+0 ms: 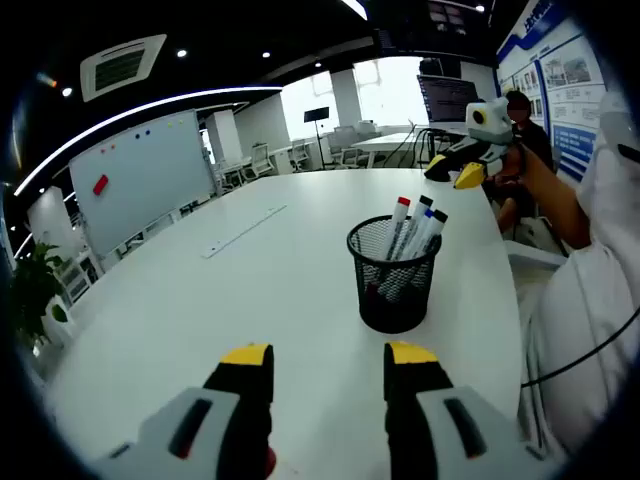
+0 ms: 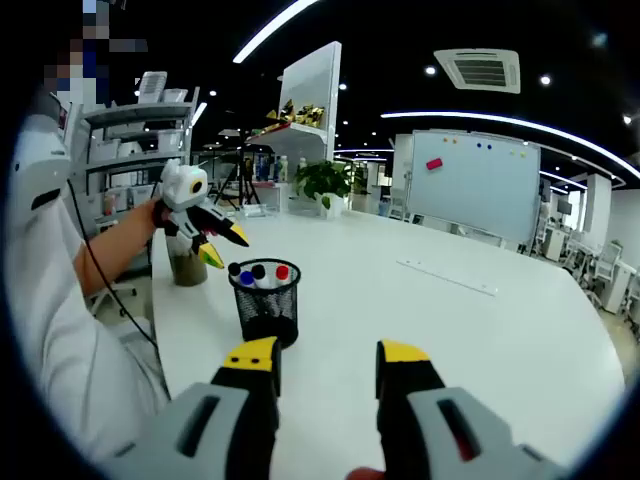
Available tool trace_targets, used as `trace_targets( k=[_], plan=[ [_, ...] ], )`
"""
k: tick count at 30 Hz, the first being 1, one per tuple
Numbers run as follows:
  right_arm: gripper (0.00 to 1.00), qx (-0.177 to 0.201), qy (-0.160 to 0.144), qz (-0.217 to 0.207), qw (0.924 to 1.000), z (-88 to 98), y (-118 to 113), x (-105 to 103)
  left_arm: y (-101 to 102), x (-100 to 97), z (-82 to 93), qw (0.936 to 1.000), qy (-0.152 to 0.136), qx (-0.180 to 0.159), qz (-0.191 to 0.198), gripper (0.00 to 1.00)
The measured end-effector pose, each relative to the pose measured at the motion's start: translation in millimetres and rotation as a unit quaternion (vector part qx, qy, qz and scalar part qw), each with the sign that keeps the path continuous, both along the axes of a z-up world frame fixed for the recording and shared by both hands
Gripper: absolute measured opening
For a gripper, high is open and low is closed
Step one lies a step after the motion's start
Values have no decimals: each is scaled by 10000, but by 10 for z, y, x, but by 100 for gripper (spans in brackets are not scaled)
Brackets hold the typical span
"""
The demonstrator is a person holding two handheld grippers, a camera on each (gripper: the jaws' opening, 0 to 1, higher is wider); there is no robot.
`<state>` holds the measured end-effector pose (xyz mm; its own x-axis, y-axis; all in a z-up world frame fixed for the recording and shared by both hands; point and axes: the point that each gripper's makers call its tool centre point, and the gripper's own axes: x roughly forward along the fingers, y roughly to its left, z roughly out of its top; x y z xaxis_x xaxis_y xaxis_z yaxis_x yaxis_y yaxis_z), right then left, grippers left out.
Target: Pick up the whiteboard markers from the pen holder and place them facing the whiteboard neatly
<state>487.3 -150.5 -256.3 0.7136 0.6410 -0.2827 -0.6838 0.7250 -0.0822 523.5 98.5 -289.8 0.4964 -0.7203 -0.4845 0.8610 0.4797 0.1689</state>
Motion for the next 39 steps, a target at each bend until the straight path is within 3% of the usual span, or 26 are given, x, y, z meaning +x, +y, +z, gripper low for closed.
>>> trace_targets(
  k=[39],
  plan=[
    [37,-211,165,229,9994,5,124,-151,-4,-25,23,9997,-226,43,-112,46]
  ],
)
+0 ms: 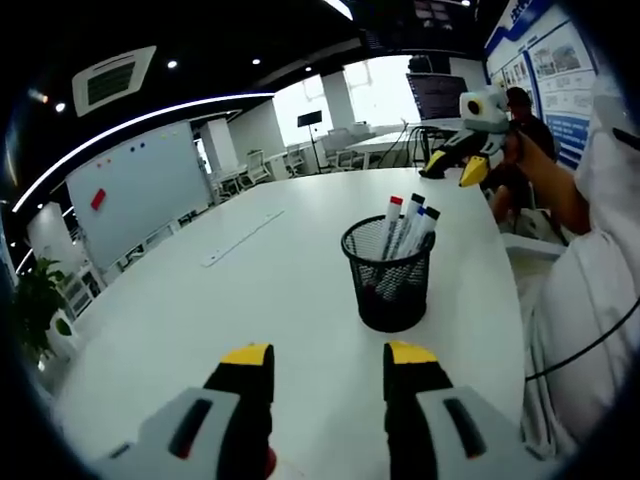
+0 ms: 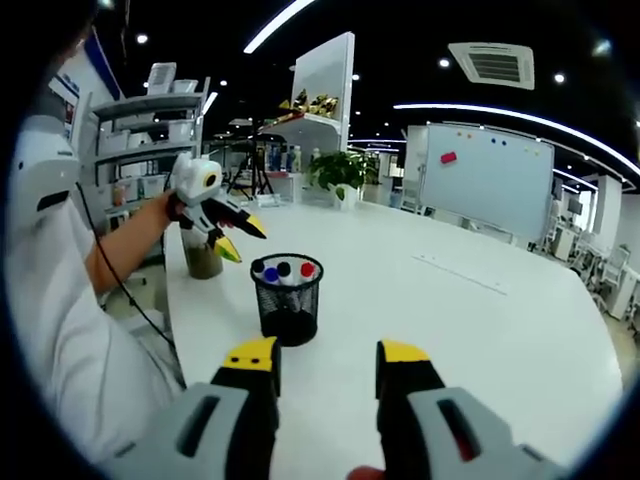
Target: Pick up the whiteboard markers from the pen holder and place them facing the whiteboard neatly
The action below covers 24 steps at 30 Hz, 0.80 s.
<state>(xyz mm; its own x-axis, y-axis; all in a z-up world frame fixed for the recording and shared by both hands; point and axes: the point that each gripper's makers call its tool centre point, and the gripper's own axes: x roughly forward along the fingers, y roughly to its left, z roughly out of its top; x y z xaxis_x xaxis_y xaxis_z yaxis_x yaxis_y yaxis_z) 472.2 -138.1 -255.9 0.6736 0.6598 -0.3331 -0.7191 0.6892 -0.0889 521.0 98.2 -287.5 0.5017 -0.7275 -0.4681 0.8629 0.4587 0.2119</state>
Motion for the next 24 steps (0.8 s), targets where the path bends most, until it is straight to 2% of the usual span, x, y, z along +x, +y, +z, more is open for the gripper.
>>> trace_targets(
  k=[16,24],
  plan=[
    [35,-56,-22,172,9998,23,94,-46,-2,1,-9,10000,-24,31,-19,45],
    [35,-68,-56,218,9997,130,163,4,-7,-5,-8,10000,-20,23,-24,45]
  ],
)
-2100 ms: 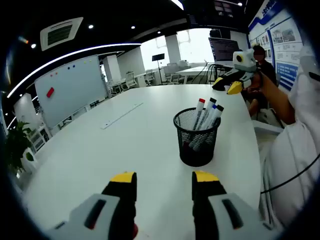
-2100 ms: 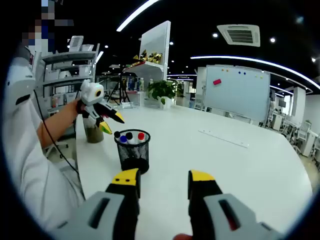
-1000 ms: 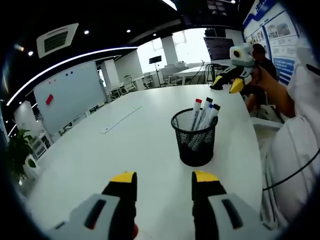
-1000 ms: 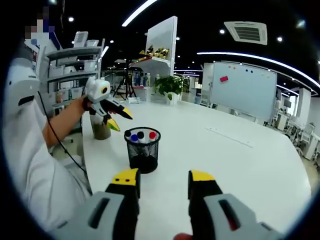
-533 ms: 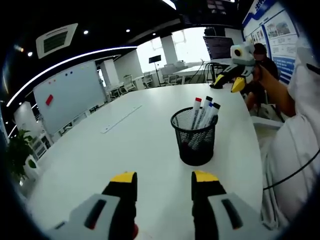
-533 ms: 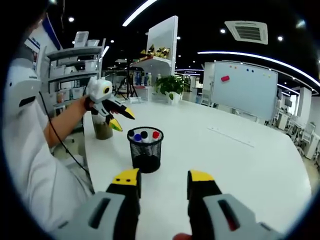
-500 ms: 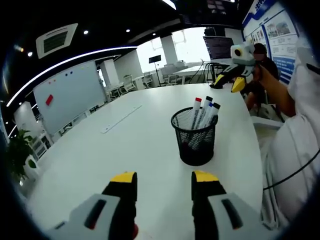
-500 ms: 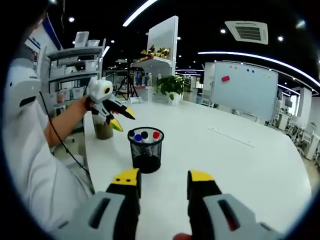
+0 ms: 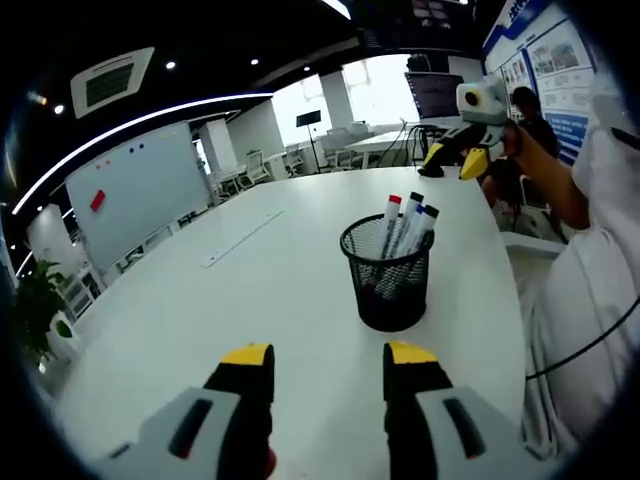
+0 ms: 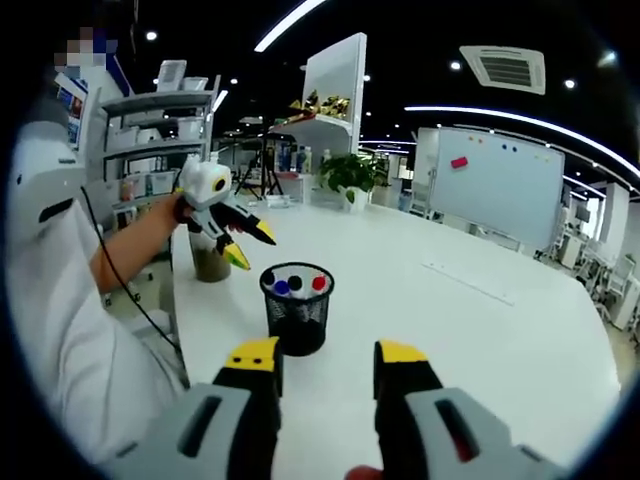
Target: Pick up the whiteboard markers from the pen holder and place them facing the whiteboard neatly
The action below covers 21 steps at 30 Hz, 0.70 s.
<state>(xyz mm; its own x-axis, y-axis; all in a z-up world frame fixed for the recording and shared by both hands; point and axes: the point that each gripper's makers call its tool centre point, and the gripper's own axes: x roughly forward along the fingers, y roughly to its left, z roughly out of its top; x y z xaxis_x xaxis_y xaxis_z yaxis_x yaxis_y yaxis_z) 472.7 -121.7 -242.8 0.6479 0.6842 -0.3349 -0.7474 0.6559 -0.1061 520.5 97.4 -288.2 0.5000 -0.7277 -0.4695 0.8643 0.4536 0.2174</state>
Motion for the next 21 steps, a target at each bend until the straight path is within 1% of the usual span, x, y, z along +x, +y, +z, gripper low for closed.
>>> trace_targets(
  k=[5,10,14,21],
  plan=[
    [35,-51,-49,92,9999,21,83,19,-2,-2,-7,10000,8,9,3,45],
    [35,-112,-54,212,9997,-2,149,11,-3,-5,-13,10000,28,15,7,45],
    [34,-83,-81,280,9995,7,206,24,-4,-1,-16,10000,31,23,12,45],
    [34,-59,-67,364,9993,-39,315,62,-3,2,-17,10000,21,30,13,45]
  ],
)
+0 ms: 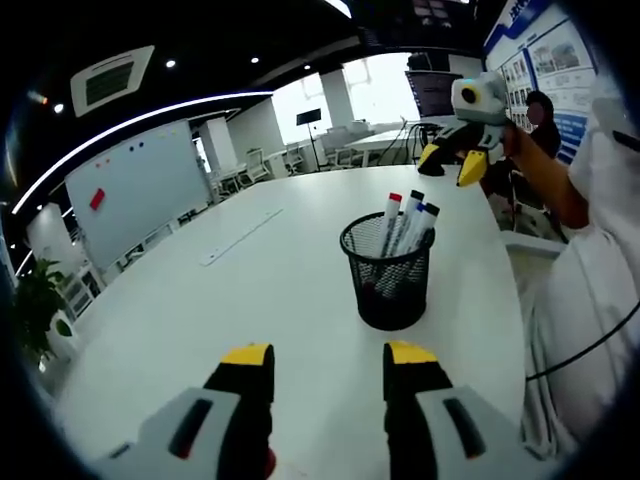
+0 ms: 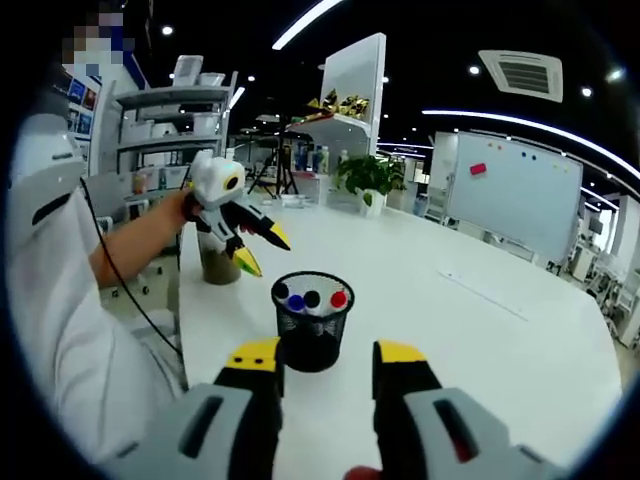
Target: Pick up the whiteboard markers from the pen holder and place them facing the whiteboard neatly
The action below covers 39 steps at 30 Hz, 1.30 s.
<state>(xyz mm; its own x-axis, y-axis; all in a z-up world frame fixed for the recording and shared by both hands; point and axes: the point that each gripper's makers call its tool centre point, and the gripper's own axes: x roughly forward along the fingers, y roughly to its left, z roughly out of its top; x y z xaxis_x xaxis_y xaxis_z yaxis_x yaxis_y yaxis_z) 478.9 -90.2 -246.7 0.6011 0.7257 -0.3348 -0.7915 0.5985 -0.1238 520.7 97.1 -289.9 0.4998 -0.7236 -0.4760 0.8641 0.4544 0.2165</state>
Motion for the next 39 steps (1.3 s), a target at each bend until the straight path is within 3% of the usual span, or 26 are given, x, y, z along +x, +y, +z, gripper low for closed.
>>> trace_targets(
  k=[9,39],
  plan=[
    [32,-10,-161,159,9997,7,137,-3,-4,-2,3,10000,-24,0,-11,45],
    [27,175,-147,248,9994,-22,357,88,-8,-2,3,10000,-38,6,-19,45]
  ],
)
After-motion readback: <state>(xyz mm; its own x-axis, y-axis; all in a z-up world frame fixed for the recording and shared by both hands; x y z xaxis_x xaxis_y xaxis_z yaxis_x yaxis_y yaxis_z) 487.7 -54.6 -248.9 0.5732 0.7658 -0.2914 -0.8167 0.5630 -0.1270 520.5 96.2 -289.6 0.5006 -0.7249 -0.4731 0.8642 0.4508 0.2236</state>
